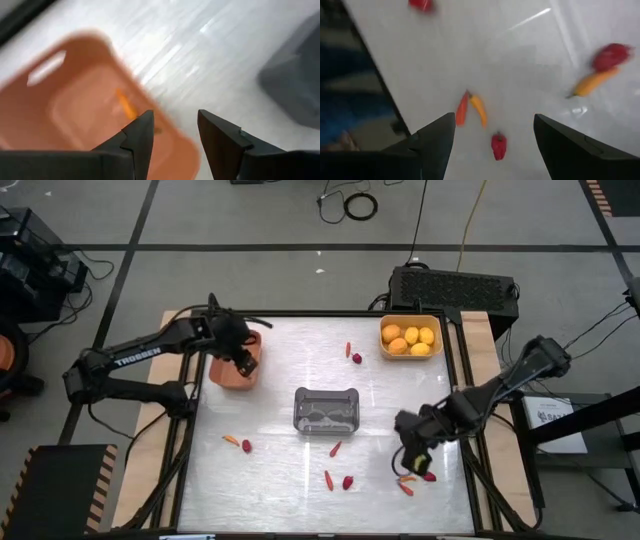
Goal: Sort produce into baskets
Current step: Put the yellow chili into the orange bin
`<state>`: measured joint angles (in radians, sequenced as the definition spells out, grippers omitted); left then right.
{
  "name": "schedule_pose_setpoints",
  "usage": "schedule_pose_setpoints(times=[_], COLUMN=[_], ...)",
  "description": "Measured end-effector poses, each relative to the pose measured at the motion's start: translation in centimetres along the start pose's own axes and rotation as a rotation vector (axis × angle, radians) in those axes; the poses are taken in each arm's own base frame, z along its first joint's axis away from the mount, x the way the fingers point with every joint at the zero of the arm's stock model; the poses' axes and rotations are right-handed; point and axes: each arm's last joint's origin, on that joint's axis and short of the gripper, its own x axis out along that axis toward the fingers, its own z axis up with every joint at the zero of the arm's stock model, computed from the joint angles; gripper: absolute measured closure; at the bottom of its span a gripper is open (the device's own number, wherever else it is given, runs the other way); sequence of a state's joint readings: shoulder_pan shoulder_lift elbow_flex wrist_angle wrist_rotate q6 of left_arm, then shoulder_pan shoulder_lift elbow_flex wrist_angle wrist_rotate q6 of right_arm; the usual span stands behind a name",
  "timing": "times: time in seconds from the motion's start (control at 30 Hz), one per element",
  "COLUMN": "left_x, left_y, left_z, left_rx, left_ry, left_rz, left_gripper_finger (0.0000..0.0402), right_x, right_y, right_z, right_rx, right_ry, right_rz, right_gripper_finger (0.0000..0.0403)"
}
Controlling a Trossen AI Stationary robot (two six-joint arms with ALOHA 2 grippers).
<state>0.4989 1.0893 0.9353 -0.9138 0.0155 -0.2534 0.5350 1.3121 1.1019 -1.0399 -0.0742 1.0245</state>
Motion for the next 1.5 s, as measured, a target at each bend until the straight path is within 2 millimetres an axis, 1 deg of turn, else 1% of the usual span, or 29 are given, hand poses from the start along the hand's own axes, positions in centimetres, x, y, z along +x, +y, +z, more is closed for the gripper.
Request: schedule_pose_setpoints(times=[0.1, 0.23, 0.37, 0.43, 0.57, 0.73, 0.83, 0.93, 1.03, 1.13, 1.23, 1.37, 1.5], left_x=[-0.3, -0.3, -0.3, -0.3, -0.3, -0.3, -0.4, -0.4, -0.4, -0.4, -0.4, -0.4, -0.3], left_y=[-0.9, -2.1, -2.9, -3.2, -3.4, -3.7, -4.0, -4.1, -4.3, -4.2, -4.2, -4.2, -4.2], left_z=[0.7, 0.9, 0.9, 0.8, 0.7, 0.6, 0.5, 0.4, 0.4, 0.4, 0.4, 0.4, 0.4], left_rx=[0.105, 0.232, 0.307, 0.327, 0.345, 0.375, 0.393, 0.401, 0.406, 0.398, 0.398, 0.402, 0.402], left_ry=[-0.076, -0.127, -0.149, -0.152, -0.156, -0.159, -0.159, -0.158, -0.162, -0.168, -0.169, -0.169, -0.168], left_rz=[-0.046, -0.081, -0.102, -0.107, -0.097, -0.089, -0.095, -0.097, -0.082, -0.052, -0.049, -0.048, -0.048], left_gripper_finger=[0.0242, 0.0242, 0.0242, 0.0242, 0.0242, 0.0242, 0.0238, 0.0220, 0.0192, 0.0171, 0.0164, 0.0162, 0.0162], right_x=[1.7, 3.6, 5.3, 6.1, 7.4, 8.3, 8.8, 9.8, 11.2, 12.5, 13.2, 13.5, 13.5], right_y=[0.0, 0.2, 0.3, 0.0, -0.9, -1.3, -1.3, -0.9, -0.5, -0.6, -0.5, -0.4, -0.3], right_z=[-1.1, -2.3, -3.4, -3.9, -4.7, -5.3, -5.5, -5.6, -5.8, -6.0, -6.2, -6.6, -7.2], right_rx=[-0.119, -0.262, -0.365, -0.373, -0.325, -0.315, -0.330, -0.374, -0.425, -0.423, -0.416, -0.405, -0.392], right_ry=[0.022, 0.013, -0.005, -0.002, 0.022, 0.009, -0.026, -0.039, -0.023, 0.009, 0.015, -0.006, -0.021], right_rz=[0.012, 0.056, 0.108, 0.113, 0.085, 0.088, 0.041, 0.022, 0.002, -0.049, -0.075, -0.098, -0.107], right_gripper_finger=[0.0140, 0.0140, 0.0140, 0.0140, 0.0140, 0.0140, 0.0140, 0.0140, 0.0140, 0.0140, 0.0141, 0.0159, 0.0195])
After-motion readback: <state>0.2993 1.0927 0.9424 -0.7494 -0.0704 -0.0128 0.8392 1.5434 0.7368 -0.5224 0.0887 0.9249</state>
